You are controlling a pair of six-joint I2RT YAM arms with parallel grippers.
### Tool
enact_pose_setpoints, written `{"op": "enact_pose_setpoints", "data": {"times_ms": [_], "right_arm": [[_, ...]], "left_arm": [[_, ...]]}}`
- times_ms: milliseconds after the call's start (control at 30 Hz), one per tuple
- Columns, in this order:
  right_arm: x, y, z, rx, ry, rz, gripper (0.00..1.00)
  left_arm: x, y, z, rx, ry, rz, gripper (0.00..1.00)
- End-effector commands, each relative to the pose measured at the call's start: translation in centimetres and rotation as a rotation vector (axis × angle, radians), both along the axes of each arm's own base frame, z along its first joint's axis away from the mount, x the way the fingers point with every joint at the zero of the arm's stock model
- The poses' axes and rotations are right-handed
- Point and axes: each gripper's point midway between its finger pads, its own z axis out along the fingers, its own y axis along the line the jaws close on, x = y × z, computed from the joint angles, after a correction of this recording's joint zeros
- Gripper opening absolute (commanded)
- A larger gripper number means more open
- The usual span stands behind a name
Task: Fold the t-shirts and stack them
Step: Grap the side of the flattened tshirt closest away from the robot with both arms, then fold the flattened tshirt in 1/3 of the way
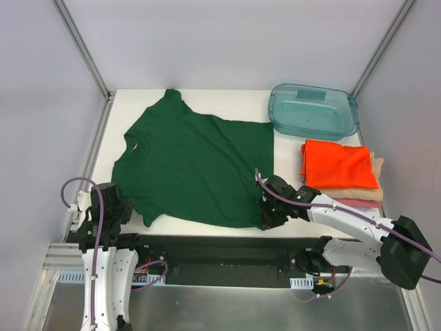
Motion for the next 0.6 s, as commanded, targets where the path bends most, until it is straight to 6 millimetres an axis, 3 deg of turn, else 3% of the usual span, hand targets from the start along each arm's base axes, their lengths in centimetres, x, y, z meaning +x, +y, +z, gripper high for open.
{"op": "enact_pose_setpoints", "data": {"times_ms": [0, 233, 567], "right_arm": [[2.1, 0.0, 1.7, 0.006, -0.026, -0.089, 0.01], [5.7, 0.2, 3.5, 0.062, -0.058, -0.147, 0.01], [10.7, 0.5, 5.0, 0.069, -0.080, -0.167, 0.01]], "left_arm": [[3.4, -1.1, 1.3, -0.049, -0.079, -0.065, 0.00], [8.3, -0.4, 3.9, -0.011, -0.150, -0.092, 0.00], [15.1, 1.4, 5.1, 0.084, -0.122, -0.120, 0.00]]}}
